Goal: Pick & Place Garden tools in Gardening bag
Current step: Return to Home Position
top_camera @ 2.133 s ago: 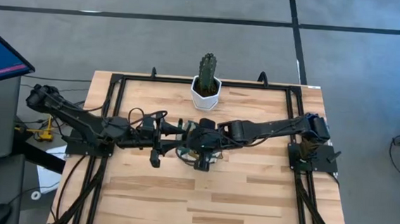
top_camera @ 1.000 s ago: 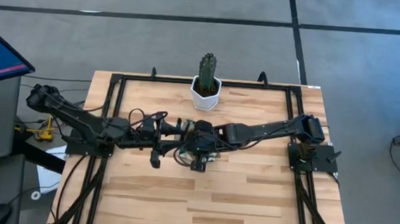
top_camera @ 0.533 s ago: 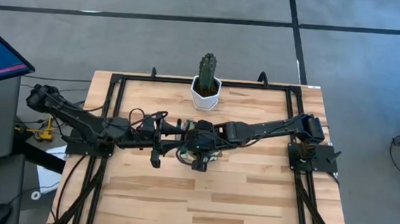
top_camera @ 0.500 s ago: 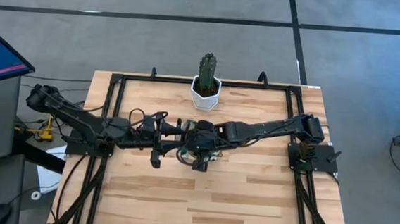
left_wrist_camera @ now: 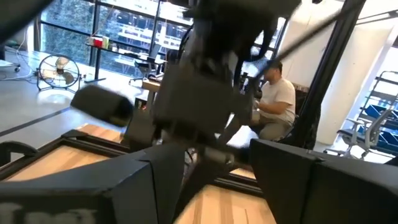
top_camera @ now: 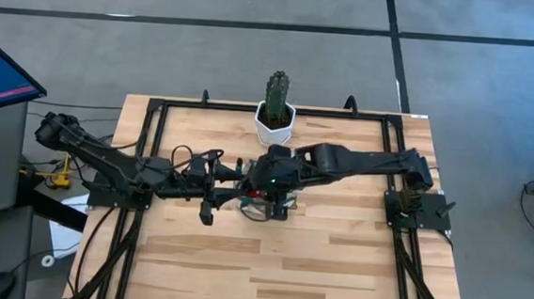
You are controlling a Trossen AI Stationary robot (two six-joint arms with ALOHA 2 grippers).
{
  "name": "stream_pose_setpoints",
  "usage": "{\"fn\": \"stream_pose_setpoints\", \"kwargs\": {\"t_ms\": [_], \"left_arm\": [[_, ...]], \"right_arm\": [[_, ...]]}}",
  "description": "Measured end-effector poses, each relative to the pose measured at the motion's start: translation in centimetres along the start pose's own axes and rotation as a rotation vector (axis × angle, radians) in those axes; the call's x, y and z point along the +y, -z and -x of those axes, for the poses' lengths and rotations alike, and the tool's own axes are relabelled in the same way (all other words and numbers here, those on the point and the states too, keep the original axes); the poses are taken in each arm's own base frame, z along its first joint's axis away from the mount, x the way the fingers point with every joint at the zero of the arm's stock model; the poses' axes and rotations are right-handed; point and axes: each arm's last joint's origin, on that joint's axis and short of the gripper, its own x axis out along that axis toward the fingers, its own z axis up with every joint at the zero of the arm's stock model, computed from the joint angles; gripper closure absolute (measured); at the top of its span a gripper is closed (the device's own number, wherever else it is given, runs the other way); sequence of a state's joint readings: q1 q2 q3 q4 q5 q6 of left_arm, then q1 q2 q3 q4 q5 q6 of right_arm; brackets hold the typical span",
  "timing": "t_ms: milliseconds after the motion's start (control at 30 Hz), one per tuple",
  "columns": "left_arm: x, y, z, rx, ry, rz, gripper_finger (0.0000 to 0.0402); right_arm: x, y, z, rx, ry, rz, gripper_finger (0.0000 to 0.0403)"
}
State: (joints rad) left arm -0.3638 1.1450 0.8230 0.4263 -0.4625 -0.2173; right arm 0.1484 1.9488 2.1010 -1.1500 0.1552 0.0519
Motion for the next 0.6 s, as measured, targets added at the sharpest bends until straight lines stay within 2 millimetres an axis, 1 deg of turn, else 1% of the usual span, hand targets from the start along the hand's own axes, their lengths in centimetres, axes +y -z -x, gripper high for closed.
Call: {"fn": "stream_pose_setpoints", "kwargs": {"t_ms": [67,133,267,300,400,600], "left_arm": [[0.0,0.0,0.0,0.0,0.0,0.0,0.023],[0.0,0.0,0.0,0.0,0.0,0.0,0.023],[0.0,0.0,0.0,0.0,-0.001,0.0,0.023],[0.0,0.0,0.0,0.0,-0.001,0.001,0.023],[0.0,0.0,0.0,-0.001,-0.001,0.007,0.023],[0.0,0.0,0.0,-0.001,-0.002,0.008,0.023]], "right_arm": [[-0.2,0.0,1.1,0.017,0.0,-0.009,0.0309],[-0.1,0.0,1.9,0.029,-0.001,-0.031,0.0333],[0.7,0.1,3.3,0.003,-0.015,-0.013,0.039],[1.0,0.0,3.5,-0.01,-0.021,0.0,0.0396],[1.4,0.2,4.4,-0.028,-0.032,0.014,0.039],[0.8,0.1,6.8,-0.12,-0.028,-0.004,0.04]]}}
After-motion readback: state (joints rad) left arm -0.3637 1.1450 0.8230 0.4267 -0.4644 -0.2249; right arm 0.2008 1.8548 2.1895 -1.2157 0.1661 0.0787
